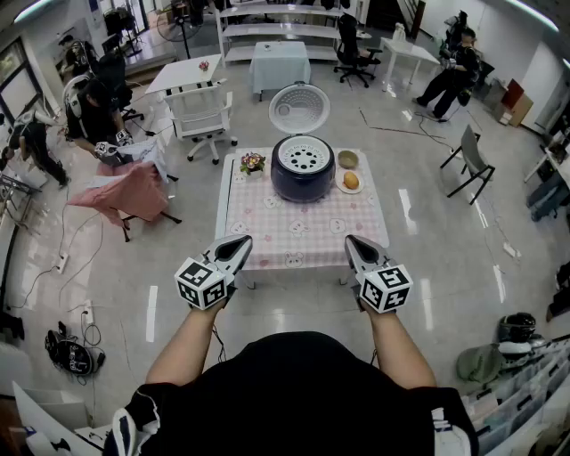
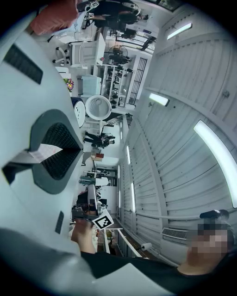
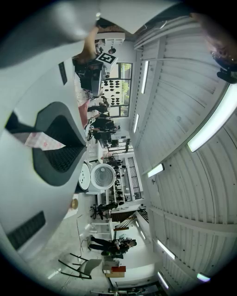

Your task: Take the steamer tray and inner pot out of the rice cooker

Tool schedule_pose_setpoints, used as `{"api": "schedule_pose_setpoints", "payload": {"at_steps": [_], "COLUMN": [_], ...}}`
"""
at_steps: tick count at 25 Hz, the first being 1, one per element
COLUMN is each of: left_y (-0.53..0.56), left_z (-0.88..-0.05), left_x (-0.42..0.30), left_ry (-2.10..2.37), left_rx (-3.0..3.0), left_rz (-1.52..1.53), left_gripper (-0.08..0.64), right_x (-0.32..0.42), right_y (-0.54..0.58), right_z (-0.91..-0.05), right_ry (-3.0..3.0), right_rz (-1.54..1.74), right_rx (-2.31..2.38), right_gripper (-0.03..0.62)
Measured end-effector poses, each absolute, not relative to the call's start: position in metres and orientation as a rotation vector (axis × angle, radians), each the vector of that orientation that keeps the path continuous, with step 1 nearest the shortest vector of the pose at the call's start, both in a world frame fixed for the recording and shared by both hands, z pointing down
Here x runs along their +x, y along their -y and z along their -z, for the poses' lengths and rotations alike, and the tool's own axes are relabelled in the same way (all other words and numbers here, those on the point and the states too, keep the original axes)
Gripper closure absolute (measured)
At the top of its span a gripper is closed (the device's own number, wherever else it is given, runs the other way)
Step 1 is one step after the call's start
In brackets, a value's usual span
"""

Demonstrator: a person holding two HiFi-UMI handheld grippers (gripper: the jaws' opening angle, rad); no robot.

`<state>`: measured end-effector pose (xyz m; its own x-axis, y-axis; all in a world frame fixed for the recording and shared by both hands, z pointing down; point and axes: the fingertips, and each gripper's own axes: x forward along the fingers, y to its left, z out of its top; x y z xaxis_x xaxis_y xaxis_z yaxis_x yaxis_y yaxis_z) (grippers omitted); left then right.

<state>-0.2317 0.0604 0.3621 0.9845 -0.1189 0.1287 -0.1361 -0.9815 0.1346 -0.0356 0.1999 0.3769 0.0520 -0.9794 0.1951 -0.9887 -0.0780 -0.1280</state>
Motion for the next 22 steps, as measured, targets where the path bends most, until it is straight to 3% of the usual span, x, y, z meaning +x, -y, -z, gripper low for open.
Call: {"api": "schedule_pose_setpoints", "payload": {"at_steps": [19, 22], "left_y": [-0.023, -0.012], "left_z": [-0.392, -0.399], "left_x": [-0.243, -0.249], "left_ry": [0.231, 0.268], "left_rx": [2.909, 2.909], "left_rz": [-0.206, -0.248], "left_gripper": [0.54, 0.538], "right_x": [-0.036, -0.042], "right_y": [-0.172, -0.166], "right_z": [-0.393, -0.395], "right_ry": [2.019, 1.993], "right_rz": [-0.367, -0.364], "right_rx": [2.301, 2.305], "right_gripper": [0.586, 0.56]}}
